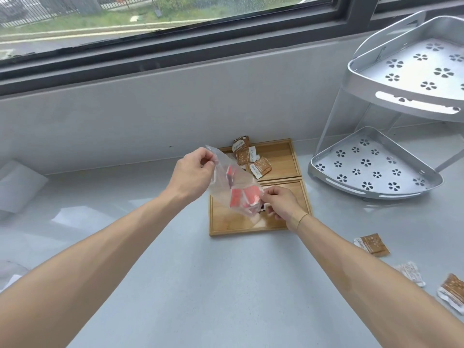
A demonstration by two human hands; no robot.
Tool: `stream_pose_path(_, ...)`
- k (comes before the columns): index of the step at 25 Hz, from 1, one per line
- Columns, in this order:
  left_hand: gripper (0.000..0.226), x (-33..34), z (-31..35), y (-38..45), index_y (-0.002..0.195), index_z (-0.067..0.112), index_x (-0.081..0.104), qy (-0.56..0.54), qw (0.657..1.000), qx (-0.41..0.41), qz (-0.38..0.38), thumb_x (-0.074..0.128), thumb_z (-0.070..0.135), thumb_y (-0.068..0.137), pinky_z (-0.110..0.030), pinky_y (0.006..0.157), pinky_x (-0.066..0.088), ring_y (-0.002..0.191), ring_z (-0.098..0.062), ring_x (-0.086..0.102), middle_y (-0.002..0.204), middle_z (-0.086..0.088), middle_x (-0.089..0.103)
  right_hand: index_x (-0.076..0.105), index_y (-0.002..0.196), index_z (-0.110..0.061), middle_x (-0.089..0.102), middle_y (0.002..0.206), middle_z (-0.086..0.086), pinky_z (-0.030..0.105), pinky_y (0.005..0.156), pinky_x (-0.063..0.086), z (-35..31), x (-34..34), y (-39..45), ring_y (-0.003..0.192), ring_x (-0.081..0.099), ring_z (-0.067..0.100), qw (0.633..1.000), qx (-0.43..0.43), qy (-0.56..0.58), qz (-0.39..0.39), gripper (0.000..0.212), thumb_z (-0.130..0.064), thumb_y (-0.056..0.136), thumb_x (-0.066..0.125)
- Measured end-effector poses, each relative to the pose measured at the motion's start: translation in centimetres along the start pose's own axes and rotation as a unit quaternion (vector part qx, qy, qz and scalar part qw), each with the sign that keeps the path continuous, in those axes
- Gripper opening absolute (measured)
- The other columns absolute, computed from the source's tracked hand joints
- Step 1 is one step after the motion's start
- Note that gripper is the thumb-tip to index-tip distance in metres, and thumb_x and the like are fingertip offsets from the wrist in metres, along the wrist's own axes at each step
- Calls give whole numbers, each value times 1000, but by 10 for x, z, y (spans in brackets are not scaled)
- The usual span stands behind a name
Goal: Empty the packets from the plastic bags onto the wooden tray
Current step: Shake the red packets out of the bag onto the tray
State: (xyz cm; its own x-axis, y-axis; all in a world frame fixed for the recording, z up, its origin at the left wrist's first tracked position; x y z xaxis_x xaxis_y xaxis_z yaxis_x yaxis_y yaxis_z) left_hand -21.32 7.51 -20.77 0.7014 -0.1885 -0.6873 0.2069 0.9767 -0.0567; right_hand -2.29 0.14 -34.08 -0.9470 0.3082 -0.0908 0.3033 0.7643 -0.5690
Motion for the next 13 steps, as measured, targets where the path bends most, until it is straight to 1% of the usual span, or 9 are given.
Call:
stream_pose_path(2,15,0,2,0,87,20,63,-6,1000,6,21,51,14,93,-11,56,39,62,0,52,71,14,59,58,74,-15,61,68,5,14,28,26,1,4,0,37,44,8,1000,-1,-2,-1,19,-15,93,62)
stream_pose_path(3,15,0,2,-1,87,20,63,5,1000,9,20,51,14,93,-11,55,38,62,1,52,72,15,59,58,75,-15,59,65,4,14,28,26,2,6,0,37,43,7,1000,-1,-7,-5,18,-15,93,62)
stream_pose_path(6,16,-1,0,-1,88,20,62,25,1000,-2,16,50,14,94,-18,57,38,64,-2,51,72,15,59,58,73,-16,56,60,1,15,28,26,5,6,2,38,42,7,1000,13,13,3,20,-15,93,63)
stream_pose_path(9,15,-1,-4,-1,90,19,63,23,999,-13,20,50,14,95,-22,58,39,64,-5,51,72,11,59,59,76,-18,61,66,2,14,29,27,6,5,2,39,42,8,999,21,25,3,18,-14,93,63)
stream_pose_path(11,15,-3,-5,-2,91,20,63,18,999,-10,27,50,14,95,-20,57,39,64,-4,51,72,11,58,60,77,-18,63,72,4,14,28,28,5,4,2,44,43,11,999,7,31,13,16,-14,92,64)
stream_pose_path(13,16,-6,-4,-3,89,22,62,11,999,3,51,49,13,94,-18,58,38,65,-2,52,73,12,58,62,78,-19,64,77,4,13,30,30,2,4,2,48,45,12,998,-18,42,32,13,-15,90,65)
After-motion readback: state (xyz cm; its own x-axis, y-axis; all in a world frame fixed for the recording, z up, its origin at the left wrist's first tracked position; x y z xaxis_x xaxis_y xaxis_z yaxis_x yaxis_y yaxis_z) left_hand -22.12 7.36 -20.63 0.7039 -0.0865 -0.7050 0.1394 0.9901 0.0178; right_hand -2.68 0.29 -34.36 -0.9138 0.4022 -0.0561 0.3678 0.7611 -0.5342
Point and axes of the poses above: each hand's wrist, its own y-axis towards the middle knuckle, its own x-axis out of the palm, z = x × y, the point moved 1 cm from there along y, towards the middle knuckle
